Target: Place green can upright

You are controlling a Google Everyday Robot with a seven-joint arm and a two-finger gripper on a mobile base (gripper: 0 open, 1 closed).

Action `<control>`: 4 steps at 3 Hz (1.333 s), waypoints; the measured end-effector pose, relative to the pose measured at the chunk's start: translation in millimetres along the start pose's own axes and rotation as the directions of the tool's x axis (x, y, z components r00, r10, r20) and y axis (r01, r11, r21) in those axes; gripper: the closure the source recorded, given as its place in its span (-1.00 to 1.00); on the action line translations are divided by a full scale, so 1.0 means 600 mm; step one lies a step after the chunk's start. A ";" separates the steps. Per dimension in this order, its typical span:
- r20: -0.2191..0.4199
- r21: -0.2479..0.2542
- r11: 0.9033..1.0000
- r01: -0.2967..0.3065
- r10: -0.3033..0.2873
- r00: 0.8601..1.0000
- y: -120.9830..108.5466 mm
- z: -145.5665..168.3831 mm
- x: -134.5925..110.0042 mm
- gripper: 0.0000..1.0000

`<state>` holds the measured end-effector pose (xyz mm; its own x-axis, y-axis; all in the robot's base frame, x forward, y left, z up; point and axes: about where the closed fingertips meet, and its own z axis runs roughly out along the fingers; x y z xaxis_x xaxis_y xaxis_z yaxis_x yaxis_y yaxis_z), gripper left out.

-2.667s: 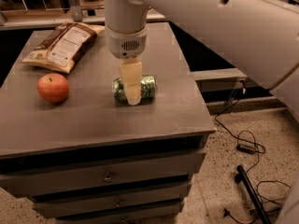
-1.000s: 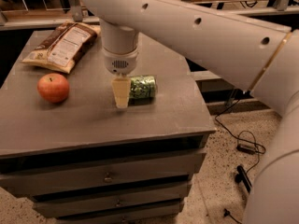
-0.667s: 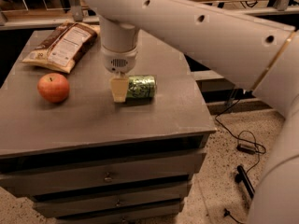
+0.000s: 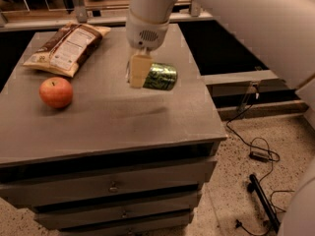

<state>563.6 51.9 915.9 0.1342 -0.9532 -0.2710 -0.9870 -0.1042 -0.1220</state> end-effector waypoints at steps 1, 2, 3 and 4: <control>0.130 0.028 0.999 0.015 -0.018 0.991 -0.007 -0.061 -0.044 1.00; 0.170 0.021 1.000 0.019 -0.022 0.985 -0.007 -0.052 -0.042 1.00; 0.355 0.020 0.999 0.043 -0.048 0.934 -0.007 -0.041 -0.056 1.00; 0.636 0.076 0.996 0.040 -0.079 0.768 -0.050 -0.031 -0.054 1.00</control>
Offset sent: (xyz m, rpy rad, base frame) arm -0.0025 0.0077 0.0317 0.1713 0.0139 0.0403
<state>587.4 80.9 946.0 0.2372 -0.5431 -0.8055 -0.9714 -0.1202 -0.2050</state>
